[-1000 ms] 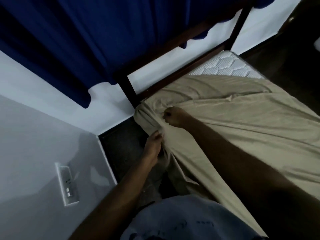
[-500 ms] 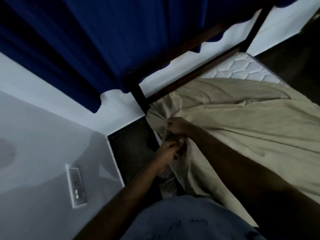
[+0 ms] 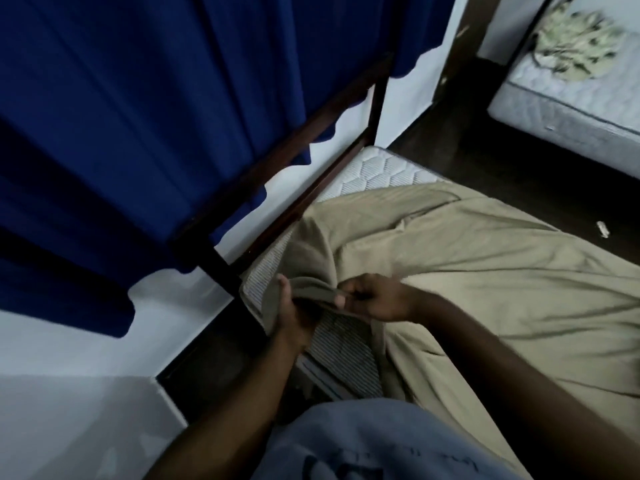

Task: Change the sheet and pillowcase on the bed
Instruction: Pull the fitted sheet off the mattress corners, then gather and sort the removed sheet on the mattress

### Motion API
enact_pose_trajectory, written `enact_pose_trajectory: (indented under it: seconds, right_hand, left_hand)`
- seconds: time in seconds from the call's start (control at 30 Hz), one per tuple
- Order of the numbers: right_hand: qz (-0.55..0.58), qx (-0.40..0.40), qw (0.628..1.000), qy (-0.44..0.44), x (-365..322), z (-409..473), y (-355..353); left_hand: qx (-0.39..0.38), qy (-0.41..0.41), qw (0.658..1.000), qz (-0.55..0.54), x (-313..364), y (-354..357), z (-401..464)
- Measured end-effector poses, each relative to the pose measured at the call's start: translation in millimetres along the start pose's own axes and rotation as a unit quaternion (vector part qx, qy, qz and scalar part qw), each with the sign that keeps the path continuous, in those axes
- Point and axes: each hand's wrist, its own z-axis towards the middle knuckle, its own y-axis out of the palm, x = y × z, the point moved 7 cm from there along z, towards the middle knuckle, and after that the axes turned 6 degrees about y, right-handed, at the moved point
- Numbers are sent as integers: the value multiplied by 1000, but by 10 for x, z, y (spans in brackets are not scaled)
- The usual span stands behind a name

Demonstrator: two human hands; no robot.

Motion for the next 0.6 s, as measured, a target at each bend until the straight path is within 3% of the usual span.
enact_pose_trajectory:
  seconds: [0.1, 0.2, 0.27, 0.33, 0.47, 0.53, 0.6]
  right_hand:
    - [50, -56, 997, -1, -141, -195, 205]
    - [38, -43, 998, 22, -87, -228, 262]
    - [28, 29, 998, 44, 23, -221, 152]
    - [19, 155, 986, 61, 113, -231, -90]
    - [88, 392, 914, 59, 104, -416, -710]
    - [53, 434, 899, 28, -54, -515, -938]
    - [-87, 407, 909, -24, -269, -528, -1046]
  left_hand:
    - [38, -51, 998, -30, 216, 129, 49]
    - [14, 20, 999, 29, 581, 422, 88]
    - [-25, 66, 997, 18, 809, 688, 88]
    - [-82, 95, 992, -10, 990, 962, 14]
    - [-231, 73, 969, 50, 1010, 1404, -425]
    - [-319, 73, 938, 110, 994, 1531, -736]
    - [-393, 89, 892, 206, 1006, 1607, -1044]
